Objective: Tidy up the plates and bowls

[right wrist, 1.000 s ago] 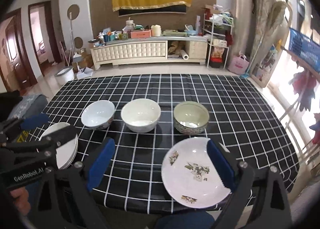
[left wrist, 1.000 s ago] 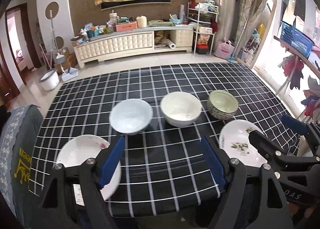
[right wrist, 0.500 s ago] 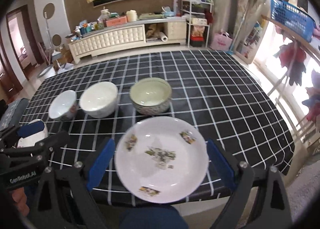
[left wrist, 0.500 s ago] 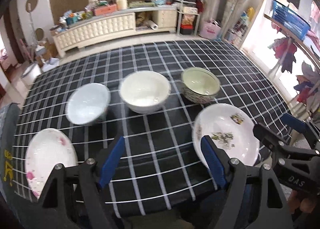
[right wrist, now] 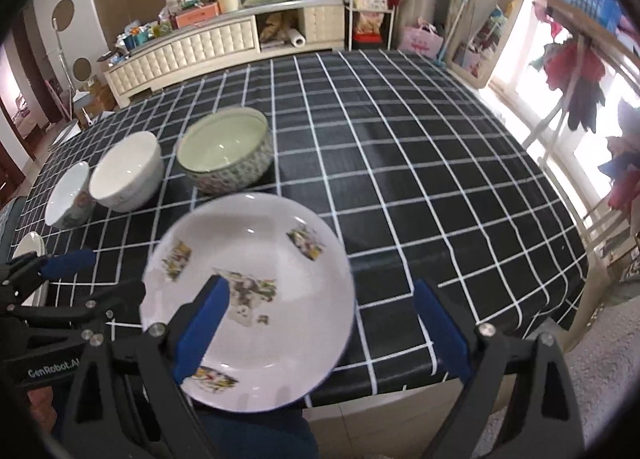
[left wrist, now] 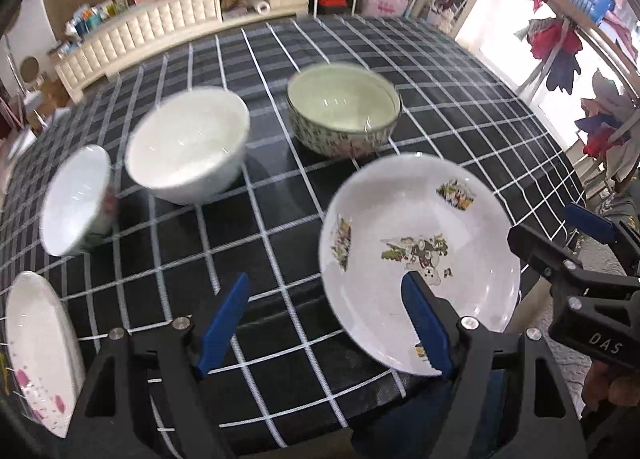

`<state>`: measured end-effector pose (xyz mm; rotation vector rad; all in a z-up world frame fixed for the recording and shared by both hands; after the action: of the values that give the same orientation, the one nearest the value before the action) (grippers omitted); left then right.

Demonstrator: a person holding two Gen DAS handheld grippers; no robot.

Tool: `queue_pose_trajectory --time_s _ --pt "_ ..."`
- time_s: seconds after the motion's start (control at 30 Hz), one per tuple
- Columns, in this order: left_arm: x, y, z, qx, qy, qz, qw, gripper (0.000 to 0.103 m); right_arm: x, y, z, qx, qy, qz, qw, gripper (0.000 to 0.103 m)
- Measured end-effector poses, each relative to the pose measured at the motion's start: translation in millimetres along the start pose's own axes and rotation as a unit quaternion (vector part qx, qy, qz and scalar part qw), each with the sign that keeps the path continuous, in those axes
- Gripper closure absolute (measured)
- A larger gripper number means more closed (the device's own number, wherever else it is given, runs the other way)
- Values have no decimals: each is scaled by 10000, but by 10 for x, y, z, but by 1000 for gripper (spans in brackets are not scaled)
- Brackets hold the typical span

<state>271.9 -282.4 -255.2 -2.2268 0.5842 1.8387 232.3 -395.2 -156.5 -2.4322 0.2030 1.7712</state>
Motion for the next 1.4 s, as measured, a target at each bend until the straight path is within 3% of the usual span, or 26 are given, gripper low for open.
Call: queue_pose_trajectory --time_s 0.2,0.3,0.47,0.67,0.83,0.93,1.4 --pt "230 28 -22 -88 -173 178 9997 26 257 86 51 17 -272 24 9996 9" --pt "329 44 -26 -80 -266 190 9994 28 379 118 70 23 -416 0 9991 20" --pt "473 33 5 -145 -536 343 9979 59 523 149 119 76 -602 -109 9981 35" --pt "560 94 32 -111 -659 522 9964 81 614 141 144 103 -741 -316 9967 60" --pt "568 115 23 -124 -659 541 9963 82 583 101 159 90 -704 -482 9963 73" --pt "576 112 19 -199 -656 613 9958 83 565 142 184 136 -714 -473 9962 73" --pt "355 -28 104 -193 -474 294 9983 83 477 -33 141 377 -756 -323 9959 73"
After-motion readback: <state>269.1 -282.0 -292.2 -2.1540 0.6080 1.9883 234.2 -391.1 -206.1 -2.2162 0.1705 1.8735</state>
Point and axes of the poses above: each gripper's, at about its wrist camera, not at the fingertips, and x roughly the way its jaws point, y to its right, z to its underside, the point moved 9 cm from there along x, roughly the way its jaws point, and after that the axes turned 13 degrees about -y, right-handed, at the moved point
